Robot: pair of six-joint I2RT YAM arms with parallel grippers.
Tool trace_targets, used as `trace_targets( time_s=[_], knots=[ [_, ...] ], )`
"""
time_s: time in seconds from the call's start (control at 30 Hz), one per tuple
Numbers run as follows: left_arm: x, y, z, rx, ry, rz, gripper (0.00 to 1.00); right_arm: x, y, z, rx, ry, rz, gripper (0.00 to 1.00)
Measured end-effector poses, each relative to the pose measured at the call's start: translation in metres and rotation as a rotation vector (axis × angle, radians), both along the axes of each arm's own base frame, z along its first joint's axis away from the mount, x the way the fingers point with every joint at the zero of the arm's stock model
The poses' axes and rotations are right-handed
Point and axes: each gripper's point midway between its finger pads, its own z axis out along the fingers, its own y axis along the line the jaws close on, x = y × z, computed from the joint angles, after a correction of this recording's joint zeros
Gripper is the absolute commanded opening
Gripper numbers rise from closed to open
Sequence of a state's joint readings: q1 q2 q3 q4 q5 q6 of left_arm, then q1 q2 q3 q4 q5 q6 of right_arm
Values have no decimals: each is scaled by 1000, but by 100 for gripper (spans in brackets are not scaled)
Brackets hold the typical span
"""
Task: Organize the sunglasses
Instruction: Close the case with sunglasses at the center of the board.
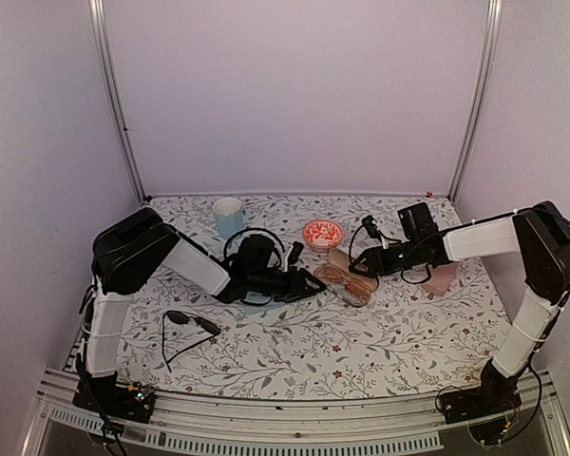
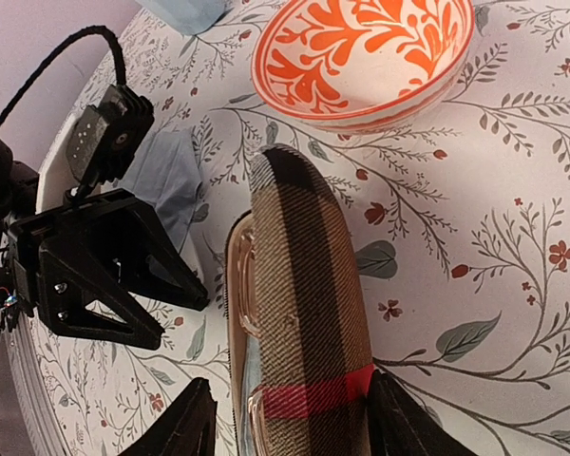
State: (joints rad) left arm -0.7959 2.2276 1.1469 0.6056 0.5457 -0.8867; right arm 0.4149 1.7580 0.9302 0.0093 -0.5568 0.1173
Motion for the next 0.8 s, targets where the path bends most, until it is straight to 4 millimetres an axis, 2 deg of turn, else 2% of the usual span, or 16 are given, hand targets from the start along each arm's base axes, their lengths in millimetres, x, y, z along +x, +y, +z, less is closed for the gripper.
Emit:
trace_targets(
  time_s=[0.3, 0.8],
  knots=[
    [0, -1, -1, -10, 7, 4, 42, -6, 6, 13, 9, -27, -2, 50],
    [2, -8, -8, -23, 13, 2, 29, -8, 12, 11, -13, -28, -15, 37]
  ],
)
